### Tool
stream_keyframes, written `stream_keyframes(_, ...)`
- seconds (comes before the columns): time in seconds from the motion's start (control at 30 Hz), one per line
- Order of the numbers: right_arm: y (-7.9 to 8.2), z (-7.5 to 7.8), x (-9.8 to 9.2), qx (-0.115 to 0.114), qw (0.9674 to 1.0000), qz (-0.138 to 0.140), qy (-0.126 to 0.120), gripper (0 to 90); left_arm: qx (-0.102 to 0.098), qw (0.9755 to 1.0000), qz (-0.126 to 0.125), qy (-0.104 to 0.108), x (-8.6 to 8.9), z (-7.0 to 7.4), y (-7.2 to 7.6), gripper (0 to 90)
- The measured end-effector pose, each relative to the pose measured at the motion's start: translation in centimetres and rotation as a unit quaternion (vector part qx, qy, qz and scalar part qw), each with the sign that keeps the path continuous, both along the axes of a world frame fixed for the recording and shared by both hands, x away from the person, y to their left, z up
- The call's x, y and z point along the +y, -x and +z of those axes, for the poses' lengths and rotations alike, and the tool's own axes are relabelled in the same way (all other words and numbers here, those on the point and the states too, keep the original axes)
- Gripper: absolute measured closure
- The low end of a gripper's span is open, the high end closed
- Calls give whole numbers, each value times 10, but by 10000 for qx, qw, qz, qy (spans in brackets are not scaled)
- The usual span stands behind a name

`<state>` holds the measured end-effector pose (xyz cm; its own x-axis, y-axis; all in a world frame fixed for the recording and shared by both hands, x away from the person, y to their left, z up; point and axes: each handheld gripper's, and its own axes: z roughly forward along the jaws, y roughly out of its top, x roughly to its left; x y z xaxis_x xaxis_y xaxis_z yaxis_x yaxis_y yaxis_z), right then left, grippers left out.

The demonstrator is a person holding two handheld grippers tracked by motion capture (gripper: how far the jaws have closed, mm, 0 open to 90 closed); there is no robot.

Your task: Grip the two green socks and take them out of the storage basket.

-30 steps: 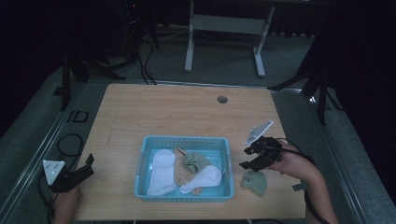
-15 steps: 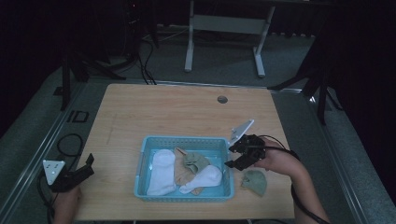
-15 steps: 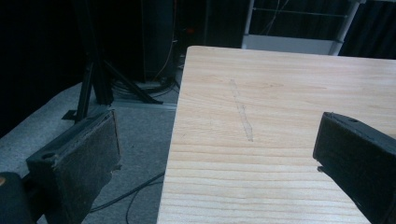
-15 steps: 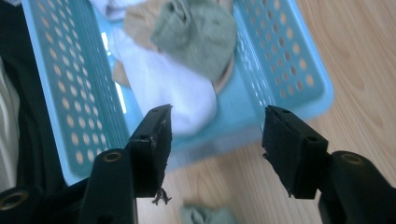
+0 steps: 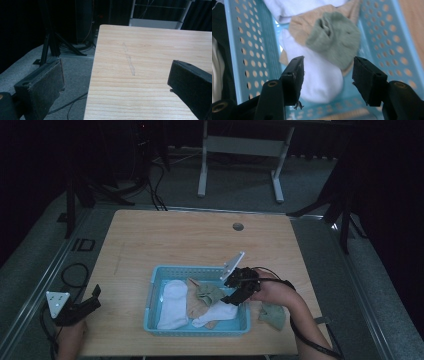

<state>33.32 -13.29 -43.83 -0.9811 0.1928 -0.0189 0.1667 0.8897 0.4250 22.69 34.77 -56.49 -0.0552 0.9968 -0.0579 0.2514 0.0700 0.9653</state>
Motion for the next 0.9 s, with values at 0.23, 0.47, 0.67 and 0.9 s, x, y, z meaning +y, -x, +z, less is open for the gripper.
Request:
stream_keyframes(0.23,1,-12,19,72,9999,124,53,423,-4,10000,-8,1,0,0,0,4)
stream_keyframes(0.47,-3,-32,36,145,9995,178,224,412,1,10000,-12,29,0,0,0,4)
stream_keyframes(0.67,-7,-43,42,234,9993,161,261,399,-2,10000,-30,15,0,0,0,4)
stream_keyframes(0.9,-12,-54,50,181,9990,98,393,413,-2,10000,-36,22,1,0,0,3)
